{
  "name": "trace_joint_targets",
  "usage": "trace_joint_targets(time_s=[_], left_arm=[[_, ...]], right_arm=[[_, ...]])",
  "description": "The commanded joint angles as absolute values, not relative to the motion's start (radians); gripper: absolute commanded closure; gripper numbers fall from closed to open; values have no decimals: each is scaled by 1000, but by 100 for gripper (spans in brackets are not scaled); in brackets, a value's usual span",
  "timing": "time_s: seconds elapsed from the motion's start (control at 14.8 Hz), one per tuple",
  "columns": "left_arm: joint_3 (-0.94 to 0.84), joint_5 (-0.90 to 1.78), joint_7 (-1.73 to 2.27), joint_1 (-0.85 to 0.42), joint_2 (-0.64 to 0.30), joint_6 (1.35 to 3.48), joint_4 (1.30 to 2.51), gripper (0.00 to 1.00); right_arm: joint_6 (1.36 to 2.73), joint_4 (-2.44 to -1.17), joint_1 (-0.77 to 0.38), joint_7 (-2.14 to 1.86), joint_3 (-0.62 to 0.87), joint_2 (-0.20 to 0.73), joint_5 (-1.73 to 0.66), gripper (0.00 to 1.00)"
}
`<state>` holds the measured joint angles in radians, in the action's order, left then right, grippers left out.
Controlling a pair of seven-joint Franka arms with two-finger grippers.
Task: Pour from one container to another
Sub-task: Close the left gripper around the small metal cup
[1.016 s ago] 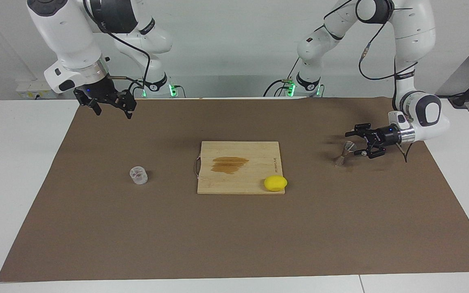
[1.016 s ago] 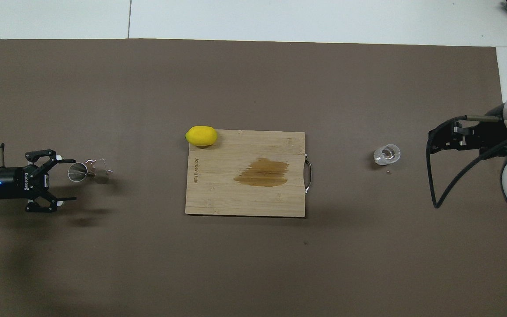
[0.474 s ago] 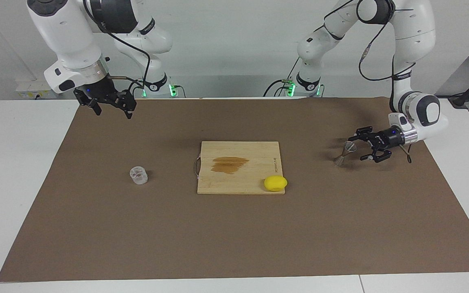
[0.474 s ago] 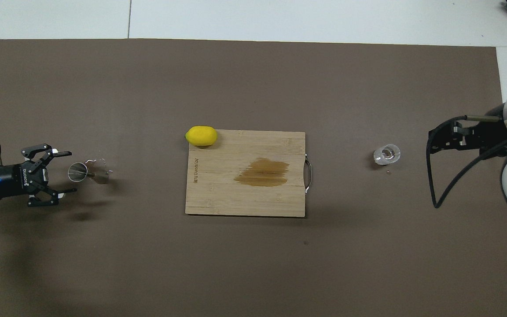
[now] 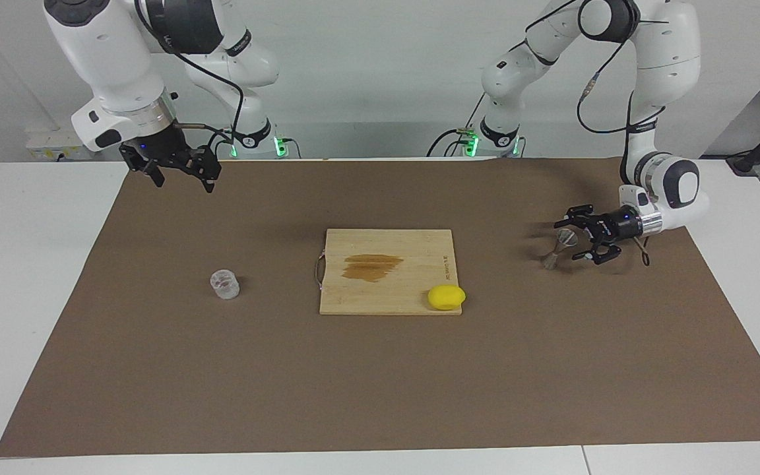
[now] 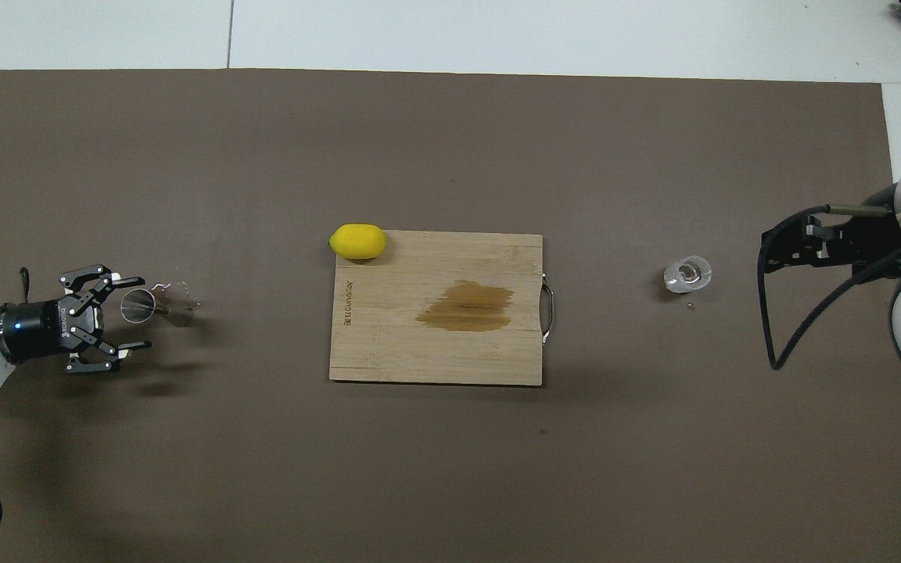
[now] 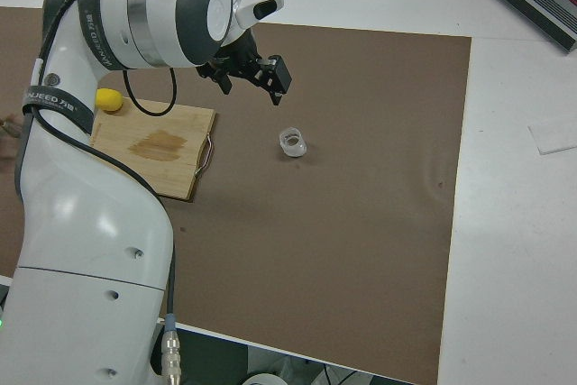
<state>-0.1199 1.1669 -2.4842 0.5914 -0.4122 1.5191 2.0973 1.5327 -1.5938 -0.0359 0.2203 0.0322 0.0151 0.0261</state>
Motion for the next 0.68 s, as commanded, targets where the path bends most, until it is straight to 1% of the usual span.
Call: trace_joint_targets(time_s=[0.0,0.61], left_arm=[[-110,1187,-2407,578,-416,1464,2082,0],[-112,1187,-2385,574,-416,1440,2074,0]], right_arm=[[1542,-1605,-25,206,40,3,28,0],[1542,-1605,-25,206,40,3,28,0]])
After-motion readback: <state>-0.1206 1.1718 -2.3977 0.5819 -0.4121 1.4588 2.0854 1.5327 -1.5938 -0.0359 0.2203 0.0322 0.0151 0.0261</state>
